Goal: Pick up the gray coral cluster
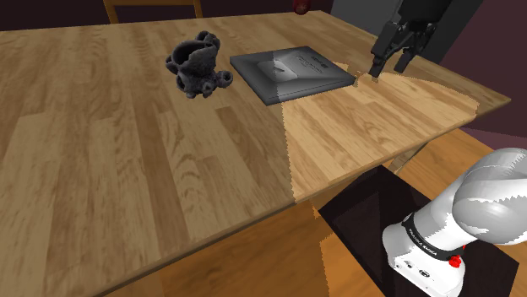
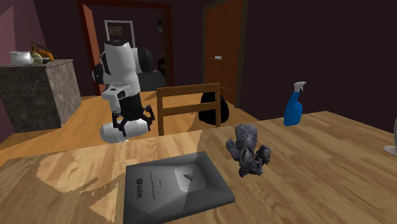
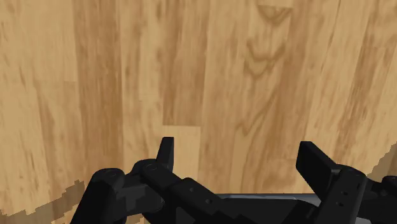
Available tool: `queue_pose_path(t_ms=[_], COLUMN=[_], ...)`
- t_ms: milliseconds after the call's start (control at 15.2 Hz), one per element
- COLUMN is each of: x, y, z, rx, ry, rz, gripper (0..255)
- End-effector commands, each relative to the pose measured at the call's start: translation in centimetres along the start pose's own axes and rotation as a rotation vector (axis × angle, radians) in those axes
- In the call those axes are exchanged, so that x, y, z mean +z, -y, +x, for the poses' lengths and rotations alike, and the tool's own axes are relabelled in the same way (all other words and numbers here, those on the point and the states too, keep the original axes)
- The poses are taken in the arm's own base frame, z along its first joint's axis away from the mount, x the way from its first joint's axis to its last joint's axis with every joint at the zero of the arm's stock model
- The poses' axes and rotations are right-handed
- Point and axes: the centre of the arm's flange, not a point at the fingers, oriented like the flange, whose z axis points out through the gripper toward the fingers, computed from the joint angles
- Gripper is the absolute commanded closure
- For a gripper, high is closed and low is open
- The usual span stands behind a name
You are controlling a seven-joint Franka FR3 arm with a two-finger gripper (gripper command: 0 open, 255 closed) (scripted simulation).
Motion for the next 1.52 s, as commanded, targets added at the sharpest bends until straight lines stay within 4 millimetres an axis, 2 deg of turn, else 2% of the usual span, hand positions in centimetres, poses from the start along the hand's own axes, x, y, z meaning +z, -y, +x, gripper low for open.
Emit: queue_pose_path(t_ms=[0,1452], x=[0.0,-1.5], y=[0.0,23.1], z=[0.0,15.3], rx=[0.000,-0.037], ry=[0.000,-0.101], rz=[0.000,0.029], gripper=[0,0])
